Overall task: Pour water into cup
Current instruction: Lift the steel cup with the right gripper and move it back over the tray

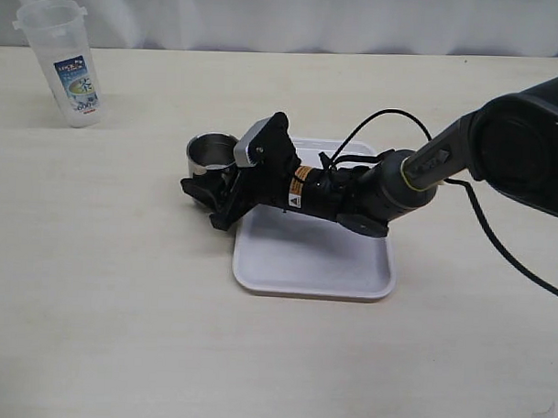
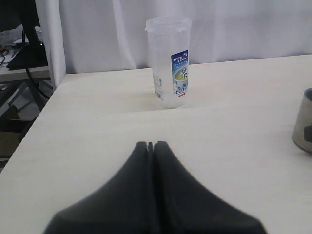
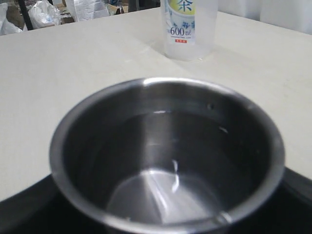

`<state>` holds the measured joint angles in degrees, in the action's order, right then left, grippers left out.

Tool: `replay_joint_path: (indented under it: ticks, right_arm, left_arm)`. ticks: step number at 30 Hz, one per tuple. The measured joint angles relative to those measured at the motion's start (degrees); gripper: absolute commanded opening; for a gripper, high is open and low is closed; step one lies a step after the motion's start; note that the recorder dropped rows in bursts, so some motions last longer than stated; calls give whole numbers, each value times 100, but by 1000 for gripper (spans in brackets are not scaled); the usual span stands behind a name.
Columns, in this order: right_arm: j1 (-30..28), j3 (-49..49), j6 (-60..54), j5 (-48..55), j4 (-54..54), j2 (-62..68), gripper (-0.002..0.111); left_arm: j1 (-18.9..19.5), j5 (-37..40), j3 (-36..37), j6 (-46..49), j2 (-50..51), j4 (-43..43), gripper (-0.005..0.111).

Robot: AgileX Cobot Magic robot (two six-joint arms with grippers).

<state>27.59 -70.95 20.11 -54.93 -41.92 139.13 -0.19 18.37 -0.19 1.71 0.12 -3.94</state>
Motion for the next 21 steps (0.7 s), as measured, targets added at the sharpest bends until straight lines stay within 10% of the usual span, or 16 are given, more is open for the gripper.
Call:
replay_joint_path:
  ticks: [21]
  right_arm:
    - [-54,53,21,598,0,-1010,4]
  left_arm:
    - [0,0,0,0,0,0,0]
